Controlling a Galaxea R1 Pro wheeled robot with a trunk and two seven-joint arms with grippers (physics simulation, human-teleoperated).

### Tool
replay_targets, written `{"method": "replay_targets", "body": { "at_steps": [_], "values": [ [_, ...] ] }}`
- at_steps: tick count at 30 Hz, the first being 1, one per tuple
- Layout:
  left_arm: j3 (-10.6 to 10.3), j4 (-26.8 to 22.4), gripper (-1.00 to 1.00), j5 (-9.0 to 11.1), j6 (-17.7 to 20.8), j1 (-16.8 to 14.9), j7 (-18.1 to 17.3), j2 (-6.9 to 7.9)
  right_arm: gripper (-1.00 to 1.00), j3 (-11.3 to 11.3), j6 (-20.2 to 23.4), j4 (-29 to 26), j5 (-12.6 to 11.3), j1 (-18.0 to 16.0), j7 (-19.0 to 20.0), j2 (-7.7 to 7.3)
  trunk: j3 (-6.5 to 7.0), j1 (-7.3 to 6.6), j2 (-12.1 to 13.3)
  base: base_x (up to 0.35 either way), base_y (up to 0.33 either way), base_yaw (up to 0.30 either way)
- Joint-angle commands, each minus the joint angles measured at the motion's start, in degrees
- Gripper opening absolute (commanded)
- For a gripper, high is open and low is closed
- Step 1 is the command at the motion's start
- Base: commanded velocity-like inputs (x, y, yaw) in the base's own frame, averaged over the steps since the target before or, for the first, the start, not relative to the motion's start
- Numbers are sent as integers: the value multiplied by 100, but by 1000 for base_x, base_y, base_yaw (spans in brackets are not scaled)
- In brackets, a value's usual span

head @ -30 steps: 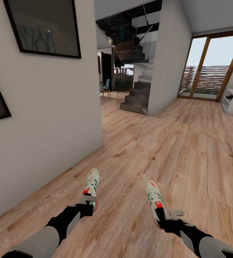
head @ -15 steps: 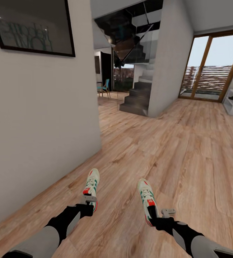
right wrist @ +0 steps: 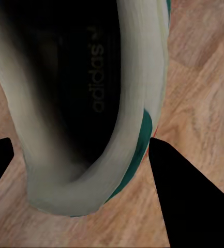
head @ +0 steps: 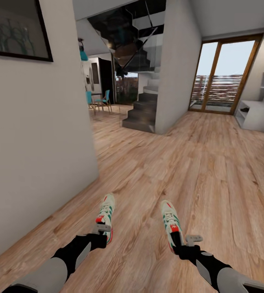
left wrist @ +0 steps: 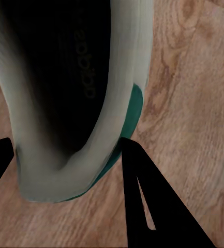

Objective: Pick up the two gym shoes and the two sandals from the corridor floor and place them onto the hallstand (shoe rack) in the corridor, making sure they are on the rack and not on the floor. Arrange them so the two gym shoes are next to each other and the two sandals are next to each other.

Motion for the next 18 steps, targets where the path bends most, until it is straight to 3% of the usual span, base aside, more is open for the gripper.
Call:
{"method": "replay_targets", "body": {
  "at_steps": [1, 18],
  "values": [
    [2, 1, -100, -15, -1, -1, -28, -2, -100, -5, 0, -1, -7, -1, -24, 0, 1, 0, 1, 325, -150, -280],
    [2, 10, -100, -16, 6, -1, -104, 1, -100, 1, -1, -1, -7, -1, -80, 0, 1, 0, 1, 327, -135, -285]
  ]
}}
